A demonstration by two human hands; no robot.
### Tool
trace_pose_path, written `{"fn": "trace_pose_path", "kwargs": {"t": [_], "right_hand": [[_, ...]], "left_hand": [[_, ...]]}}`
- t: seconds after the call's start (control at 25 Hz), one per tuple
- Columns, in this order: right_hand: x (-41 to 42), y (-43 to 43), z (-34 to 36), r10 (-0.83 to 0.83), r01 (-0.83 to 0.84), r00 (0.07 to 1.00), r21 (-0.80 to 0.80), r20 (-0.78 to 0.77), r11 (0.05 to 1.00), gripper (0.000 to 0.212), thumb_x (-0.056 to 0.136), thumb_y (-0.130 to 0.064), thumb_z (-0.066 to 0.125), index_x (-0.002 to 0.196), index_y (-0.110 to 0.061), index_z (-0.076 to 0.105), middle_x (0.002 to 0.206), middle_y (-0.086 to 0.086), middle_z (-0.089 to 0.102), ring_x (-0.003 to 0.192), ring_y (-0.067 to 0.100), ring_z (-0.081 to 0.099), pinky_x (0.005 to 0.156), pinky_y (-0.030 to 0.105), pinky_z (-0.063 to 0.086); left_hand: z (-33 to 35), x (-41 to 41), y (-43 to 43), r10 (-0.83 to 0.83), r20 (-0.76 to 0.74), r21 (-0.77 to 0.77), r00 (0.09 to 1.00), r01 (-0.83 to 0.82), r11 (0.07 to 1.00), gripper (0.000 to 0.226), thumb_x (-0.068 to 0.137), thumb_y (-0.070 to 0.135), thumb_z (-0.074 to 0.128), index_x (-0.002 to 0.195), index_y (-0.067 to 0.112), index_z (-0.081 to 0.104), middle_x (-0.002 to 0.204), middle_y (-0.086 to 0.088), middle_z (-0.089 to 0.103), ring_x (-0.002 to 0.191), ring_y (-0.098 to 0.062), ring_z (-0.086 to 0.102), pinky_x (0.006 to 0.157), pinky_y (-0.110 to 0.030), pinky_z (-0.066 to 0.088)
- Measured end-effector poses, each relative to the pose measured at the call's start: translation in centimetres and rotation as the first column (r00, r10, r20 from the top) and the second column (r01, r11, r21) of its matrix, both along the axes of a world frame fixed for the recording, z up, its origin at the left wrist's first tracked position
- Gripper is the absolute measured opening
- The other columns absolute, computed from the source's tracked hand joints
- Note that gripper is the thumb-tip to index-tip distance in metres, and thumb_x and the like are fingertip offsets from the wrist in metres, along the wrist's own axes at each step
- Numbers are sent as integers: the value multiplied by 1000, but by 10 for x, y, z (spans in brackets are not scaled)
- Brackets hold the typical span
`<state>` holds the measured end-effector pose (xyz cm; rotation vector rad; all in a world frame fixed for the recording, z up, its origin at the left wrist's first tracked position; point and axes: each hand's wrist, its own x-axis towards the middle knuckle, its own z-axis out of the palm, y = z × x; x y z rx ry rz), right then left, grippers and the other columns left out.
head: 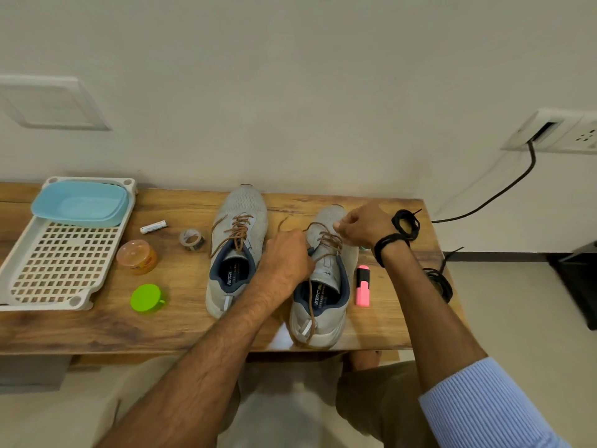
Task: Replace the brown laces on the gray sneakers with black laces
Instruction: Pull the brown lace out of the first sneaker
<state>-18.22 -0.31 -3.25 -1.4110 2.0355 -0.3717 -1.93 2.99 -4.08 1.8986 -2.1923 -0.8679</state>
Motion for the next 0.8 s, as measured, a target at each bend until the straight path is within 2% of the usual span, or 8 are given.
{"fn": "trace_pose_path", "kwargs": {"t": [0.16,0.32,0.44,0.52,0.56,0.64,0.72,0.8], "right_hand": [[2,6,1,103,-102,995,187,2,977,34,76,-37,82,88,-6,76,87,5,73,79,16,64,83,39,56],[7,8,2,210,-198,976,167,-62,966,23,76,-31,82,88,-13,76,91,1,72,88,13,63,80,31,53],[11,5,-4,224,-211,970,137,-92,968,30,89,-32,69,96,-4,72,97,11,71,95,24,64,84,37,52],[12,1,-9,103,-111,992,139,68,984,35,93,-34,62,96,1,67,95,15,67,90,27,62,81,40,53],[14,1,-9,24,-55,982,161,186,985,33,95,-32,59,92,0,64,86,12,63,79,24,59,72,37,51],[16,1,-9,-121,41,918,212,378,976,21,96,-26,58,89,-6,59,72,5,49,62,14,42,60,28,37],[15,2,-8,-206,94,849,245,486,965,15,96,-21,59,95,-7,61,72,3,46,61,12,38,61,27,35],[12,3,-3,-230,99,821,268,522,958,15,97,-20,58,90,-7,62,75,4,50,64,12,41,61,26,38]], "left_hand": [[1,0,0,23,0,0,1000,-23,1000,9,87,15,63,80,12,59,86,-10,59,84,-29,59,66,-34,42],[4,-2,1,47,0,-14,999,-47,999,8,88,15,63,83,10,59,90,-11,62,82,-26,55,68,-34,42],[6,-4,4,80,-5,-26,997,-81,996,6,88,11,62,93,7,62,102,-14,64,91,-30,59,72,-35,45],[9,-5,6,109,5,-42,994,-109,993,16,90,8,60,105,4,61,109,-15,62,102,-33,59,79,-37,47],[10,-5,7,120,10,-51,993,-119,992,19,90,7,59,108,3,60,111,-16,61,106,-34,58,81,-37,48],[11,-3,7,130,24,-53,991,-129,990,20,90,6,59,109,3,61,113,-16,62,106,-34,59,82,-37,49],[12,0,5,137,24,-47,990,-136,990,18,90,6,60,107,3,62,113,-17,63,105,-35,60,83,-38,50],[13,2,5,143,14,-44,990,-142,989,17,91,6,59,108,3,63,114,-17,62,105,-35,59,85,-40,51]]}}
